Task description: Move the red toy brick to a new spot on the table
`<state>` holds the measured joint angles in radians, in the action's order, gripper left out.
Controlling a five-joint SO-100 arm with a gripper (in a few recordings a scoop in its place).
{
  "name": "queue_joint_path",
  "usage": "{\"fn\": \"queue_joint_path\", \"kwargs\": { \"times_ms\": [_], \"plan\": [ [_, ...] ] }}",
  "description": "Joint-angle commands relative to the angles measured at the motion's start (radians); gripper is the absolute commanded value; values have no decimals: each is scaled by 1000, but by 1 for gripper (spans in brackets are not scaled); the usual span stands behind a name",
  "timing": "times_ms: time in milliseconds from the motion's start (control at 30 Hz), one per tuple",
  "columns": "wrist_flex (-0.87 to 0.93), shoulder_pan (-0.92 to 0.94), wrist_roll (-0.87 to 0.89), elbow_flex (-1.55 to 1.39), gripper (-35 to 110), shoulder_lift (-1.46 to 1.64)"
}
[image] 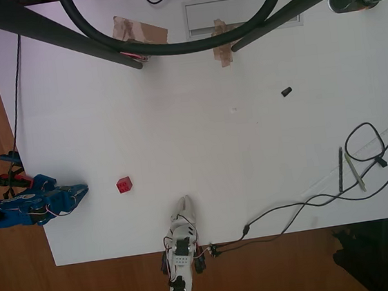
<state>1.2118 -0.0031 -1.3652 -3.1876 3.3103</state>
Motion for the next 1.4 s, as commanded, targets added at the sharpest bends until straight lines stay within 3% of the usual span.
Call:
{"fn": "queue_joint_path", "kwargs": {
  "times_ms": [0,1367],
  "plan": [
    [6,-2,49,-32,0,29],
    [3,6,77,-32,0,29]
  ]
}}
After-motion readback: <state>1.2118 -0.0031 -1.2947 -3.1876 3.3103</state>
